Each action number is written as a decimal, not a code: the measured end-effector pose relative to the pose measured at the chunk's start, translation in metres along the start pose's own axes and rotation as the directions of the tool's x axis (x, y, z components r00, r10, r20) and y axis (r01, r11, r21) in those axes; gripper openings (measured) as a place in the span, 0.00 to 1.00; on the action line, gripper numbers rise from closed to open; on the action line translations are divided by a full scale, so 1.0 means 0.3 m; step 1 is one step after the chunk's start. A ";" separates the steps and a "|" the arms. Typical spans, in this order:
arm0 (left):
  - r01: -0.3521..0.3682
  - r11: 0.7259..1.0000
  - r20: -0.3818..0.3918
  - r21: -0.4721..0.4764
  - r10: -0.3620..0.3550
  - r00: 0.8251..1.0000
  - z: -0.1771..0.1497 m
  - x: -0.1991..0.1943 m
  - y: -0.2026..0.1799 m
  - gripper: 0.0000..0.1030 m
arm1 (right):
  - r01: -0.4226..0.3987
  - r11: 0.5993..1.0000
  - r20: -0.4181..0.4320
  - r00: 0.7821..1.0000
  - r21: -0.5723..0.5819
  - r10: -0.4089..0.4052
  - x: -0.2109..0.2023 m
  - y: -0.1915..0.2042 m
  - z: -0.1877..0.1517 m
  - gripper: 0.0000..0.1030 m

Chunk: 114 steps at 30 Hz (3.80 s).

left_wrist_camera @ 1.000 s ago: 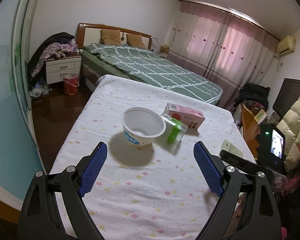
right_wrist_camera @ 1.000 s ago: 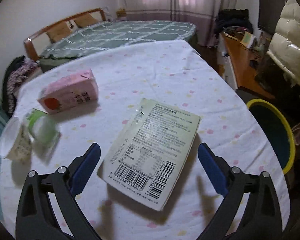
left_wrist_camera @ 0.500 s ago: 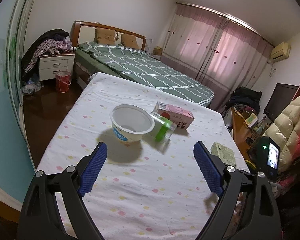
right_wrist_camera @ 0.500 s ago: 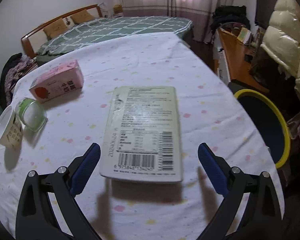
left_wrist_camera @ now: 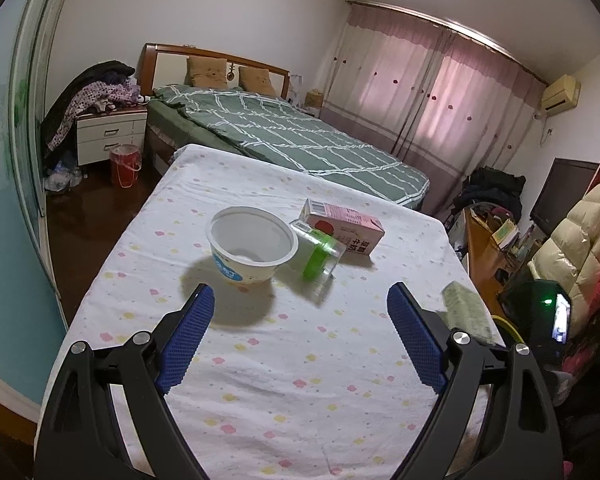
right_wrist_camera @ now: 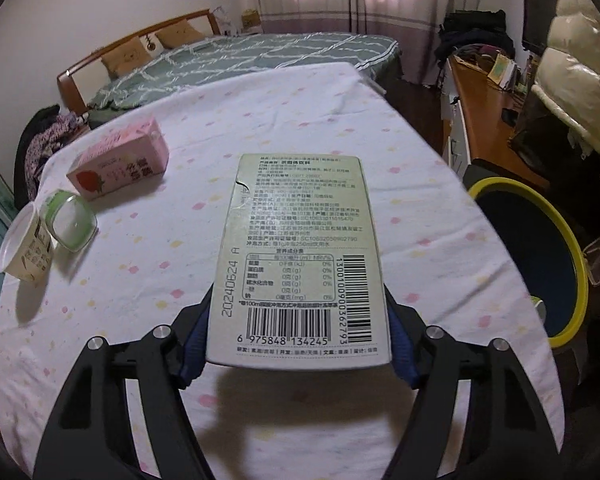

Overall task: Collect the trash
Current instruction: 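Carry the beige box over the bin and open the right tool, then move the left tool to the white plastic bowl, then close the left tool on the bowl rim and lift it toward the bin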

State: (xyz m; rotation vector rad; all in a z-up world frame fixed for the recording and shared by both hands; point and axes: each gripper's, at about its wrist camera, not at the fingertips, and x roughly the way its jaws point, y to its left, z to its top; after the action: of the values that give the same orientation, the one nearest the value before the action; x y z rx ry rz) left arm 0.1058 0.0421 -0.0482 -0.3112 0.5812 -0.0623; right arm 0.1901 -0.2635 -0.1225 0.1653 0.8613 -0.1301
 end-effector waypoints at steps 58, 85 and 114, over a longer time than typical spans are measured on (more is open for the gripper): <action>-0.257 0.966 -0.207 -0.023 0.247 0.947 0.095 0.533 0.129 0.84 | 0.272 0.867 -0.061 0.960 0.417 -0.272 0.073 -0.685 0.057 0.69; -0.229 0.973 -0.089 0.036 0.232 0.969 0.164 0.425 0.055 0.77 | 0.229 0.875 -0.051 0.972 0.425 -0.230 0.080 -0.694 0.055 0.69; 0.426 0.798 -0.415 0.425 -0.247 0.876 -0.191 0.556 -1.193 0.77 | 0.283 0.876 0.001 0.951 0.391 -0.308 -0.147 -0.926 -0.067 0.70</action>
State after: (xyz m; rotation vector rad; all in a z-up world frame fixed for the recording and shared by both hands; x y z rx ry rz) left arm 0.2243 -0.3382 -0.0722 0.1221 0.8225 -0.6281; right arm 0.0966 -0.5296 -0.1273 0.3981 0.7854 -0.5941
